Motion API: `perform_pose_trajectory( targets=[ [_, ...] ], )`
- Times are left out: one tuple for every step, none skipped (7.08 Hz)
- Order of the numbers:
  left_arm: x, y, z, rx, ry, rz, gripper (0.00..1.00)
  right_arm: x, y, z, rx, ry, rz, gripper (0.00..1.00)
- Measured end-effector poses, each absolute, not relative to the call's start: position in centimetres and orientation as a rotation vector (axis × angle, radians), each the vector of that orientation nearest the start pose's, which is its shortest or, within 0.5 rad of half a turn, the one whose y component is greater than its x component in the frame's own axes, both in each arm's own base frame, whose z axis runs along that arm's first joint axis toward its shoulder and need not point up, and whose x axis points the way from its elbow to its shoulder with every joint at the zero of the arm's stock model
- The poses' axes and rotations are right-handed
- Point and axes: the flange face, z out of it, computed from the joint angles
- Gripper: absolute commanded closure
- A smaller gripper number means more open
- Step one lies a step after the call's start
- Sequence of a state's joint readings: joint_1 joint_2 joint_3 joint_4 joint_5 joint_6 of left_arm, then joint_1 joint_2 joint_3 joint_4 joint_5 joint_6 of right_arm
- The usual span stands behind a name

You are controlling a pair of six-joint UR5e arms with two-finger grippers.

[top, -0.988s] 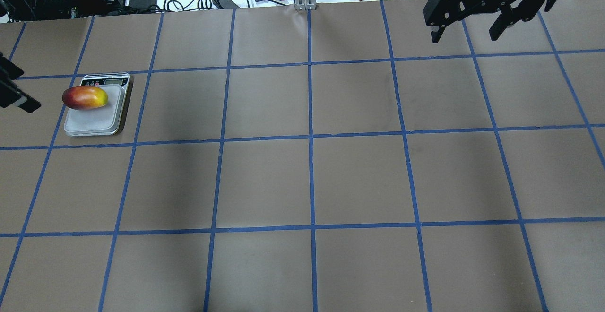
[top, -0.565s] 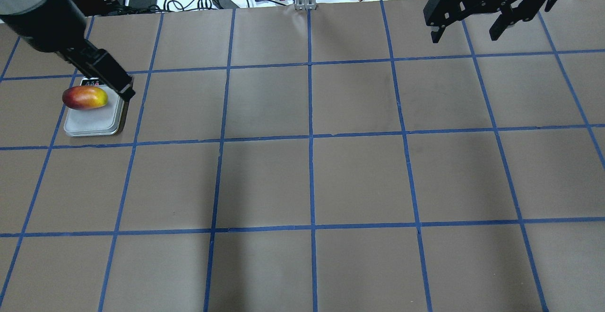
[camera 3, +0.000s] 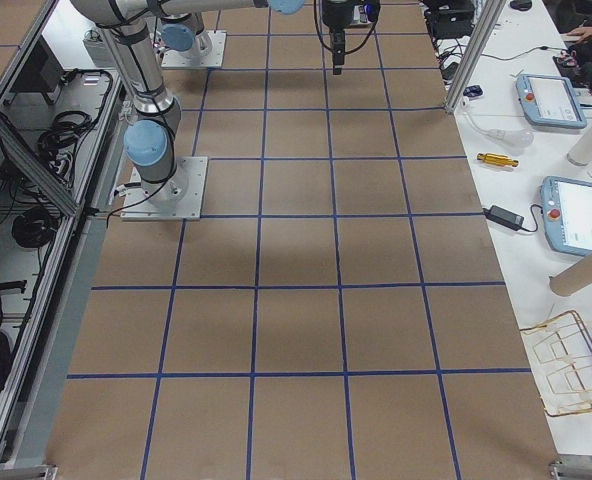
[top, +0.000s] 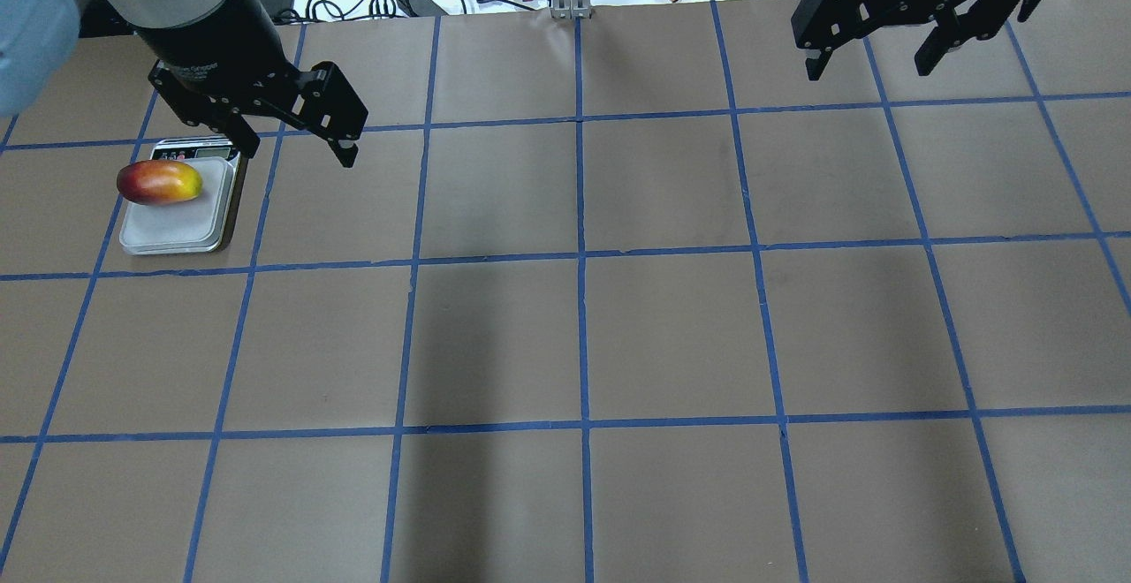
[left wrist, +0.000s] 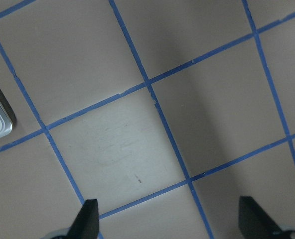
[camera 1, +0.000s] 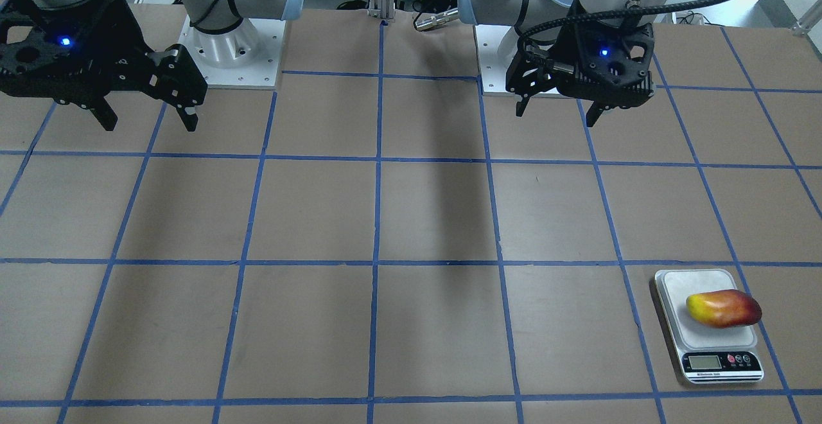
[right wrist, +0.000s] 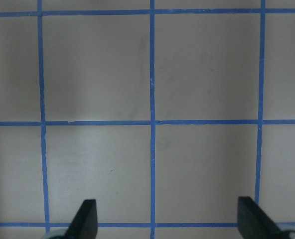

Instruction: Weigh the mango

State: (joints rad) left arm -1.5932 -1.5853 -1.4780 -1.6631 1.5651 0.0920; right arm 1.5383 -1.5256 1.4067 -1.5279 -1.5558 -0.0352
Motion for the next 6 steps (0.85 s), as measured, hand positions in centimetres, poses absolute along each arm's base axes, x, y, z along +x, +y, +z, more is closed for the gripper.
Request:
perform_pose_trajectory(
  targets=[
    [-14.62, -49.37, 51.86, 0.122, 3.145, -0.002, 0.00, 11.78, -51.99, 54.17, -0.005, 3.127, -0.119, 0.00],
    [-14.62, -49.59, 52.03, 0.098, 3.144, -0.032, 0.00, 11.79, -52.00, 54.16, -0.005, 3.127, -0.119, 0.00],
    [-14.62, -49.71, 52.10, 0.090, 3.145, -0.046, 0.00, 11.79, -52.00, 54.15, -0.005, 3.128, -0.118, 0.00],
    [-14.65, -49.81, 52.14, 0.092, 3.147, -0.057, 0.00, 11.80, -51.99, 54.16, -0.006, 3.128, -0.119, 0.00],
    [-14.65, -49.90, 52.18, 0.098, 3.148, -0.067, 0.00, 11.80, -51.98, 54.17, -0.006, 3.127, -0.119, 0.00],
    [-14.64, -49.93, 52.16, 0.102, 3.146, -0.070, 0.00, 11.79, -51.99, 54.16, -0.005, 3.128, -0.119, 0.00]
  ],
)
